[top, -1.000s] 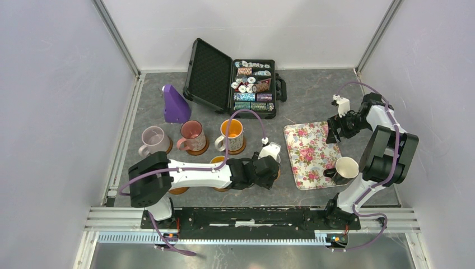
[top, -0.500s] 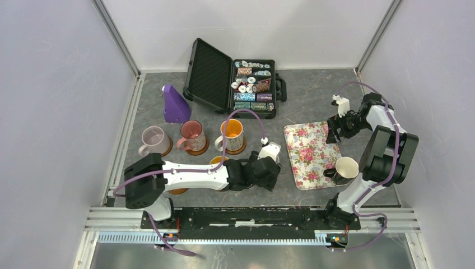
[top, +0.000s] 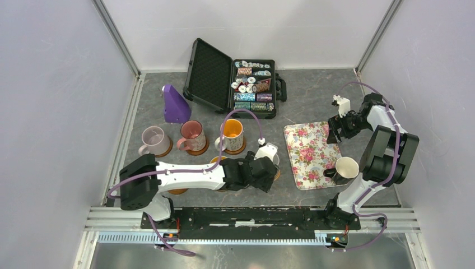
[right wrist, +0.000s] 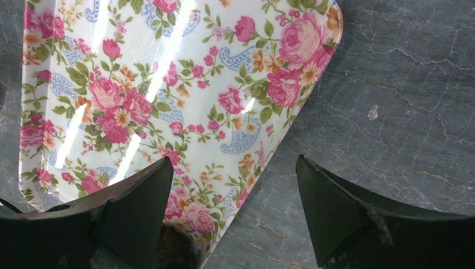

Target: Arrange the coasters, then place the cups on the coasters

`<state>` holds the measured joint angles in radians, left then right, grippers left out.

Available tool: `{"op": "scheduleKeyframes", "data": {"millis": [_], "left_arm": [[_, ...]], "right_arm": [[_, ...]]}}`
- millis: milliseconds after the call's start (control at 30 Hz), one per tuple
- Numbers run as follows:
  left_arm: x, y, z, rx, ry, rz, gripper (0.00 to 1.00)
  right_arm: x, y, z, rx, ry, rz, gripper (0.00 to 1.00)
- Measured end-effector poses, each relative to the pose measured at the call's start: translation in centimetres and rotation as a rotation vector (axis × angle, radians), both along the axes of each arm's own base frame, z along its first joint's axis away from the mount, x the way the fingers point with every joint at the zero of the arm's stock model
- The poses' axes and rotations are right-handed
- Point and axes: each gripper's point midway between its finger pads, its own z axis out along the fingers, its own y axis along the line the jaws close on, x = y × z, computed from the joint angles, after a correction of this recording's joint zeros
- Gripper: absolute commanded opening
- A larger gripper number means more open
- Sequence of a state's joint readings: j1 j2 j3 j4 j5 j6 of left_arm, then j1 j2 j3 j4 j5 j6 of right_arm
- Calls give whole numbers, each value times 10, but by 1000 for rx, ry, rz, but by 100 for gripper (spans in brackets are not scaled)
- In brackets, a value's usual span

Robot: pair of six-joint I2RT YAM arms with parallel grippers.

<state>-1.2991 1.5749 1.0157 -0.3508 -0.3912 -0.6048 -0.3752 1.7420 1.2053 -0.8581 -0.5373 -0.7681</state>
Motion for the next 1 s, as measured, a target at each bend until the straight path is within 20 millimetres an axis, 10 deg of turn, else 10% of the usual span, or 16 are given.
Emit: {"op": "scheduleKeyframes", "data": {"millis": [567,1000], "left_arm": [[-17,-12,11,-69,72,-74,72],[-9,9,31,-36,3,-50,96]], "right_arm": [[-3,1,-2,3,8,7,88],[-4,1,-3,2,7,12,88]]}}
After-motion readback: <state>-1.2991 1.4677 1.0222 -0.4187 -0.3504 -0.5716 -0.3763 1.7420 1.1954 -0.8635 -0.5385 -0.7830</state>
